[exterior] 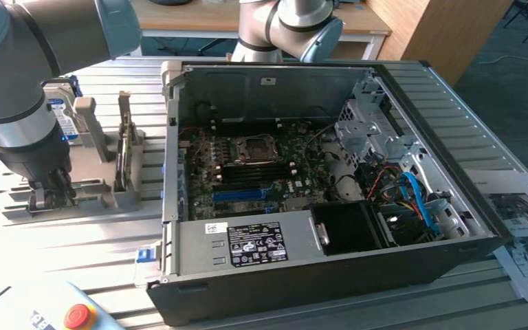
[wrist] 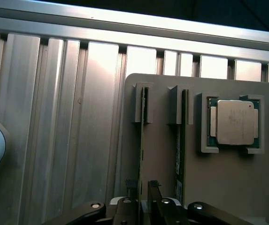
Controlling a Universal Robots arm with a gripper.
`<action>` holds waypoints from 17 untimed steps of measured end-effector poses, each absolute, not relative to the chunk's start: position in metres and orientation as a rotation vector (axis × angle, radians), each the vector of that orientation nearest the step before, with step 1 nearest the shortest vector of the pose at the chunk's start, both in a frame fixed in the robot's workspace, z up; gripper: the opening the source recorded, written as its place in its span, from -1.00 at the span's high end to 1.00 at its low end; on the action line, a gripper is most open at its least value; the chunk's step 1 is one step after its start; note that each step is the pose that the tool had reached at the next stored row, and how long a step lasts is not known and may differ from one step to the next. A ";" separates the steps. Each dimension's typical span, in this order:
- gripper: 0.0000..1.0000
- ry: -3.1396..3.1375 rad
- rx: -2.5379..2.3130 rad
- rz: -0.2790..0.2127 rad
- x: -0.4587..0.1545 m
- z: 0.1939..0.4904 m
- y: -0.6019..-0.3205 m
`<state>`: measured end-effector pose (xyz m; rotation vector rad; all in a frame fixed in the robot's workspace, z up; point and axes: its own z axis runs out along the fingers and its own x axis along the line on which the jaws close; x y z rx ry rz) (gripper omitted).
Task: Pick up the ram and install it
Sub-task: 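Pick up the ram and move it above insertion slot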
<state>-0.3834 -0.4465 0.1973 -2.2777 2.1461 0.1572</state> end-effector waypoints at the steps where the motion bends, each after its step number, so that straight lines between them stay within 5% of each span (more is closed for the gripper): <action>1: 0.55 2.146 -2.278 0.157 -0.383 0.197 -0.446; 17: 0.55 2.168 -2.255 0.157 -0.383 0.197 -0.447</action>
